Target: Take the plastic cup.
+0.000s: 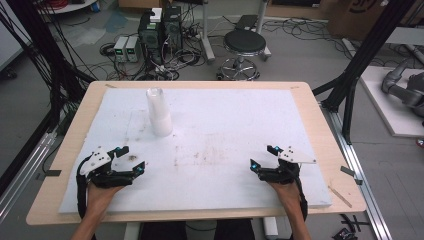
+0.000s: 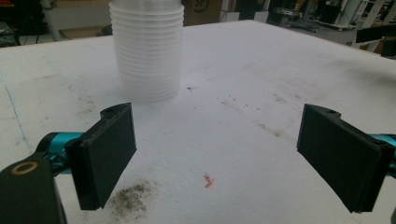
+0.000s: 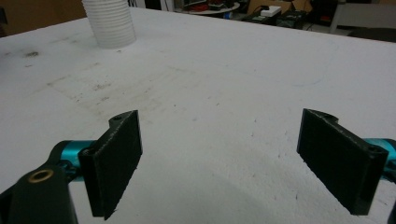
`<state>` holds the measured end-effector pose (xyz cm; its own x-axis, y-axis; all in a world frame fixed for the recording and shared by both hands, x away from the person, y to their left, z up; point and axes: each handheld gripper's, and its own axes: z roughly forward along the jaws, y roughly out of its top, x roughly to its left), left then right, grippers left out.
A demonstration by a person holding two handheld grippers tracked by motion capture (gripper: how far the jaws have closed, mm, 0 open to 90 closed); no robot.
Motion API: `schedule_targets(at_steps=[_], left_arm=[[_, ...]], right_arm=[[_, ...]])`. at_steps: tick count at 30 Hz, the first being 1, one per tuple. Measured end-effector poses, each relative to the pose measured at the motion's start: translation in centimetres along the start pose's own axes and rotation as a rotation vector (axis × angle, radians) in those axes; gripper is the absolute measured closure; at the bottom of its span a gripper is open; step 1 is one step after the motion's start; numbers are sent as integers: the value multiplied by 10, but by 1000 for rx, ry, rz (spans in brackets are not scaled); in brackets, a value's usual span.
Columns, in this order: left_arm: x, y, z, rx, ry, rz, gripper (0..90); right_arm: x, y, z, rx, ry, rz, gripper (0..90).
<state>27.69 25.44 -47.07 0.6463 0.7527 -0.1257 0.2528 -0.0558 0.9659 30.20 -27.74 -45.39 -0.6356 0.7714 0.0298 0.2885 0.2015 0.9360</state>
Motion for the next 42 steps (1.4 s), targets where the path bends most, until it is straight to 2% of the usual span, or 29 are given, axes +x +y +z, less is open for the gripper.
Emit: schedule_targets(at_steps=[6, 13, 20, 26, 28, 33, 34, 35, 36, 37, 38, 39, 40, 41, 42], left_arm=[[1, -1, -1, -13, -7, -4, 115], [1, -1, -2, -17, -8, -1, 115], [4, 0, -2, -24, -39, -28, 115], [6, 2, -3, -18, -43, -12, 113], [6, 5, -5, -26, -59, -22, 113], [10, 22, -6, -41, -89, 2, 113], [13, 31, -5, -46, -91, 8, 113], [13, 31, -5, -46, -91, 8, 113], [17, 43, -4, -50, -103, 20, 113], [17, 43, -4, -50, -103, 20, 113], [21, 57, -2, -49, -107, 36, 113], [21, 57, -2, -49, -107, 36, 113], [27, 71, 0, -51, -124, 45, 113], [27, 71, 0, -51, -124, 45, 113], [32, 82, 2, -63, -134, 43, 113]], right_arm=[[-2, 0, 0, 1, 11, 20, 140], [-1, -1, -2, -19, 8, 10, 140], [-1, -1, -3, -28, 12, 22, 140], [-2, -1, -2, -18, 16, 19, 140], [-2, -1, -2, -15, 18, 20, 140], [-3, -1, -2, -19, 24, 23, 140], [-2, -1, -3, -18, 22, 25, 140], [-2, -1, -3, -18, 22, 25, 140], [-2, -1, -3, -20, 21, 19, 140], [-2, -1, -3, -20, 21, 19, 140], [-2, -1, -2, -19, 22, 18, 140], [-2, -1, -2, -19, 22, 18, 140], [-2, -1, -2, -16, 21, 24, 140], [-2, -1, -2, -16, 21, 24, 140], [-2, -1, -2, -15, 21, 22, 140]])
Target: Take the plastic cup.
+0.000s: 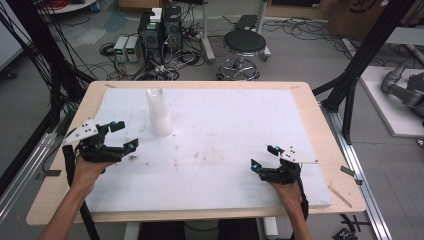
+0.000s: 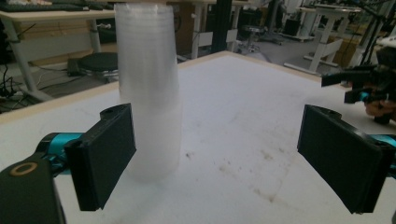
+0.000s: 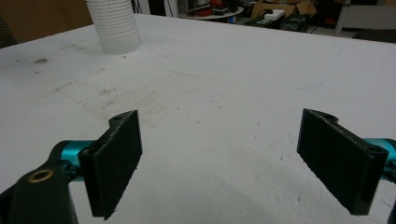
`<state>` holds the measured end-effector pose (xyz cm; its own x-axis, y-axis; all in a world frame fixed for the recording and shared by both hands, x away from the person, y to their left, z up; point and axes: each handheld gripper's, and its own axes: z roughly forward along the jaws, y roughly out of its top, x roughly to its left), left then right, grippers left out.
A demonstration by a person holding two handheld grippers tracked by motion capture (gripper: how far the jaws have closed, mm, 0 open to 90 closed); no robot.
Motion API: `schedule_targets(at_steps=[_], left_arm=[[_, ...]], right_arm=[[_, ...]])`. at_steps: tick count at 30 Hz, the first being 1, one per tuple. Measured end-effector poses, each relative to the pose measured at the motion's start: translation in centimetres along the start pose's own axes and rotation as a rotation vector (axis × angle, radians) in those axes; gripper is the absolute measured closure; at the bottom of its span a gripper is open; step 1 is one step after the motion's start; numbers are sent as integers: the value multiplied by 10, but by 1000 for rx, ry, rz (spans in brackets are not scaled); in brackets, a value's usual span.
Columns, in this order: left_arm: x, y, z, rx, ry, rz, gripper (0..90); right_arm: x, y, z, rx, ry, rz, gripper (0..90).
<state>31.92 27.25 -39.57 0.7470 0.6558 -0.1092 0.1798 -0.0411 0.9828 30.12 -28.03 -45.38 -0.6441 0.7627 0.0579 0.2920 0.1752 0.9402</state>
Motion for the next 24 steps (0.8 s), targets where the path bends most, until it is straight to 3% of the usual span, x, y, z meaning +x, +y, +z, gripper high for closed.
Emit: schedule_targets(at_steps=[4, 6, 10, 14, 24], left_arm=[[9, 19, 4, 3, -18, 12, 113], [18, 34, 8, 4, -22, 43, 113], [29, 48, 14, 7, -38, 40, 113], [42, 68, 28, 42, -55, 59, 112], [53, 87, 59, 97, -62, 68, 112]], right_arm=[[0, 0, 0, -1, -2, -11, 140], [0, 0, 0, -6, -2, -9, 140], [0, 0, 0, -5, 0, -2, 140], [0, 0, 1, 7, 2, 2, 140], [0, 1, 2, 17, -3, 0, 140]])
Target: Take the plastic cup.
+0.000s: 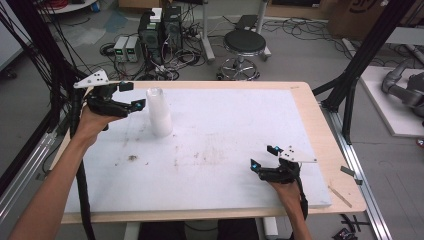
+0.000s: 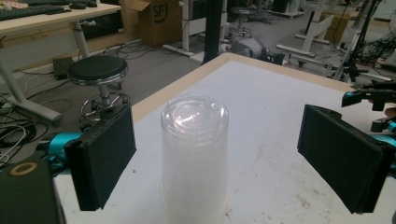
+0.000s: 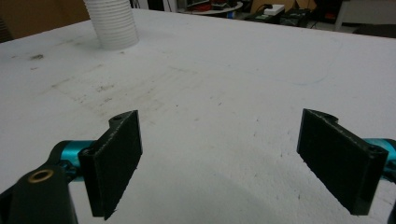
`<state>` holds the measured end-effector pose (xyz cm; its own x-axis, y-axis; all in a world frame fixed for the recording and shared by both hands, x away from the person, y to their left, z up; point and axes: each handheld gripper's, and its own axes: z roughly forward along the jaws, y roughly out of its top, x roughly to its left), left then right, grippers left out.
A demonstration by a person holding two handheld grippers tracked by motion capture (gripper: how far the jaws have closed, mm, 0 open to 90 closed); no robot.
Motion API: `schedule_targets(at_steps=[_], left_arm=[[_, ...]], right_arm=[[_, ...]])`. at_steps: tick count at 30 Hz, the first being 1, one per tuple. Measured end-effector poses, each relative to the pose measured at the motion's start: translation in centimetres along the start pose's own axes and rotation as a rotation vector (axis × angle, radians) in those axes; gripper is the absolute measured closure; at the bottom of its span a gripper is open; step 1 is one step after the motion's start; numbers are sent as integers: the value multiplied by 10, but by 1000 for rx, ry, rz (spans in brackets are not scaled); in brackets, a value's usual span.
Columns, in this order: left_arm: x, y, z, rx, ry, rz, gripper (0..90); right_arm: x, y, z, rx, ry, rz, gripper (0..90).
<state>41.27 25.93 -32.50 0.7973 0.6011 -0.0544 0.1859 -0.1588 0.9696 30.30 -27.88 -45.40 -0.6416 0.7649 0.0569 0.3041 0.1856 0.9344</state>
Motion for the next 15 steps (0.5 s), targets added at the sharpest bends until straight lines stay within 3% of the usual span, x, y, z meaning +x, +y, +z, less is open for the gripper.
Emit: schedule_targets(at_steps=[9, 15], left_arm=[[1, 16, 19, 32, 2, 13, 112], [5, 21, 37, 87, 23, 10, 113]], right_arm=[[1, 0, 0, 4, -3, -9, 140], [1, 0, 0, 3, -2, -8, 140]])
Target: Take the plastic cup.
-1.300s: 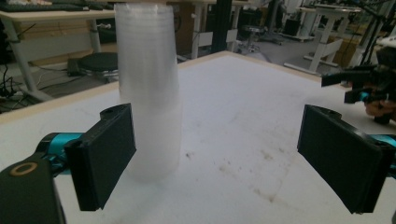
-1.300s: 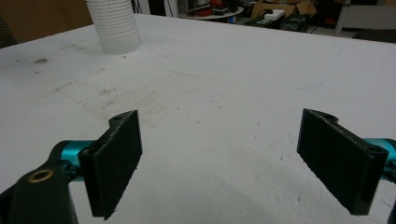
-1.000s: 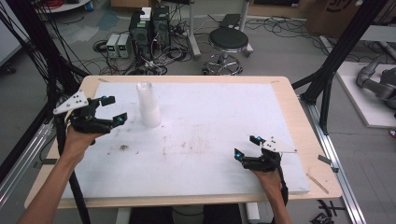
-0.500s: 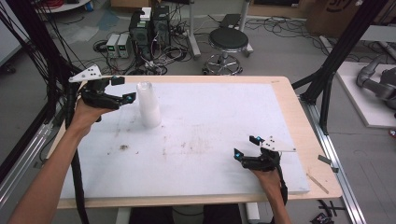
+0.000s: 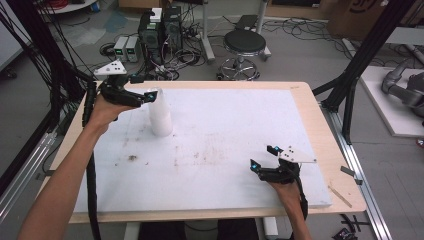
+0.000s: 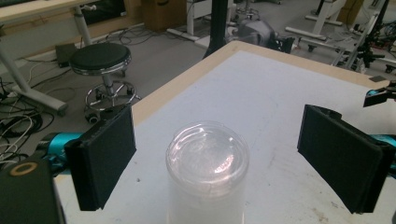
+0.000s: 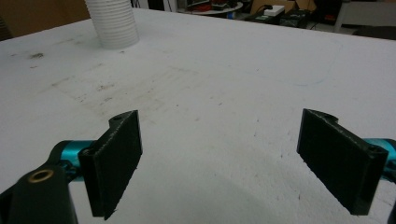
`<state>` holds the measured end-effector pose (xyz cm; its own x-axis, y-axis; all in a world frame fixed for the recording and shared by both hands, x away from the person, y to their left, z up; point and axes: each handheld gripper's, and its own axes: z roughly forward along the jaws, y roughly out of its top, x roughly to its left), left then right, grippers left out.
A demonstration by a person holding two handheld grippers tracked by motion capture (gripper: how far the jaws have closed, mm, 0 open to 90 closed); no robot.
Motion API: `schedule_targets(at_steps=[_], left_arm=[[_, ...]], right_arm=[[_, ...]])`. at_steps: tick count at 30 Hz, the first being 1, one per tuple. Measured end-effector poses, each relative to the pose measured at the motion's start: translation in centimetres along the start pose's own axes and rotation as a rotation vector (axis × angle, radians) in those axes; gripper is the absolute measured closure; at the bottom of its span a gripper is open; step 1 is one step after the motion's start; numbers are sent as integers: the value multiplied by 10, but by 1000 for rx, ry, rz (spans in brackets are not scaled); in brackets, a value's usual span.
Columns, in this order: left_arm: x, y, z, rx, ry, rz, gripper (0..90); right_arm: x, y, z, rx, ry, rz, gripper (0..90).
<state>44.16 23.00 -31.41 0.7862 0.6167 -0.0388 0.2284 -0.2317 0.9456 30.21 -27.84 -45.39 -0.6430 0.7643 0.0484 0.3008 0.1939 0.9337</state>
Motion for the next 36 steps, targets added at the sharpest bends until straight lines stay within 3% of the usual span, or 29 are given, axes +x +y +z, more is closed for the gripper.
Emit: schedule_targets(at_steps=[8, 11, 23, 36], left_arm=[[0, 1, 22, 84, 19, -16, 114], [1, -3, 30, 152, 30, -23, 115], [6, -12, 45, 259, 48, -42, 135], [5, -14, 48, 301, 45, -27, 233]], right_arm=[[0, 0, 0, -1, -1, 0, 140], [-1, 0, 0, -1, 0, -3, 140], [0, 0, 0, -5, -2, -1, 140], [0, 0, 0, -4, -1, 1, 140]])
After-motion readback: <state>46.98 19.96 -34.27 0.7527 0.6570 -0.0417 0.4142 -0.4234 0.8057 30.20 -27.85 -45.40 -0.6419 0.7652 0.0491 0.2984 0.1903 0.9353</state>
